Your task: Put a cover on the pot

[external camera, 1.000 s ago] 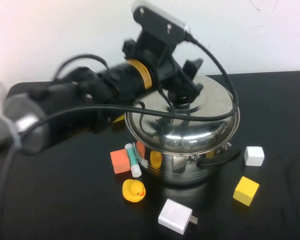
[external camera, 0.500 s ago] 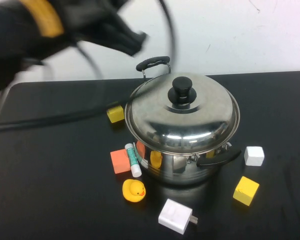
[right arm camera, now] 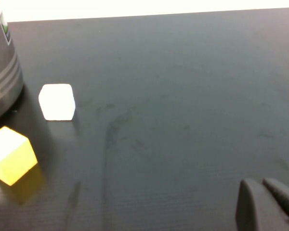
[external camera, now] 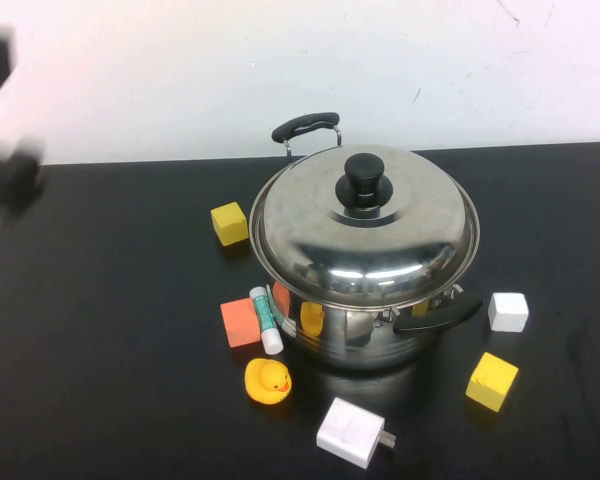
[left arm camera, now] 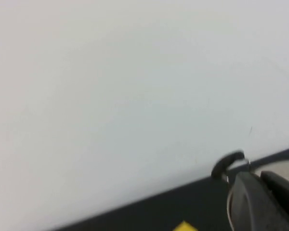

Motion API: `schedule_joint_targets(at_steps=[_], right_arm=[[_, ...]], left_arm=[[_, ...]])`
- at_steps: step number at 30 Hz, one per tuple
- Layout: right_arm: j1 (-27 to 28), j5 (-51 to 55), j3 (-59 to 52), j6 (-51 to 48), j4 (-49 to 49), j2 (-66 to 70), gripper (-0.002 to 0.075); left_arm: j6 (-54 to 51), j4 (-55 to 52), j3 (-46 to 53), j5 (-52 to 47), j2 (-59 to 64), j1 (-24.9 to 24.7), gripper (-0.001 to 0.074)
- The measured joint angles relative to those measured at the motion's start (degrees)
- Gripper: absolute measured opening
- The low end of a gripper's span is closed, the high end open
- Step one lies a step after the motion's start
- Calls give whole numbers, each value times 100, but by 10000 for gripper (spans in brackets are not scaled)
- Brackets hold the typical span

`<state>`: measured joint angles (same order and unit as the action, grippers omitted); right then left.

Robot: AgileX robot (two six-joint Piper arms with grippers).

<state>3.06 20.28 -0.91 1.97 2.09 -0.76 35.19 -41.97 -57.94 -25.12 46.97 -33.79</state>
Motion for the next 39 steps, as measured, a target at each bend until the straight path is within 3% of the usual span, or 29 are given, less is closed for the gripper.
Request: schedule_joint_targets(at_steps=[9, 18, 30, 39], right_arm=[[0, 0, 0, 0, 0, 0, -2], [0, 0, 0, 0, 0, 0, -2], [0, 0, 0, 0, 0, 0, -2], [0, 0, 0, 0, 0, 0, -2]], left_arm=[[822, -268, 1863, 15, -1458, 0, 0], [978, 21, 2615, 23, -1700, 0, 0], [1471, 88, 2927, -303, -1742, 0, 0], [1402, 914, 2924, -401, -2449, 29, 0]])
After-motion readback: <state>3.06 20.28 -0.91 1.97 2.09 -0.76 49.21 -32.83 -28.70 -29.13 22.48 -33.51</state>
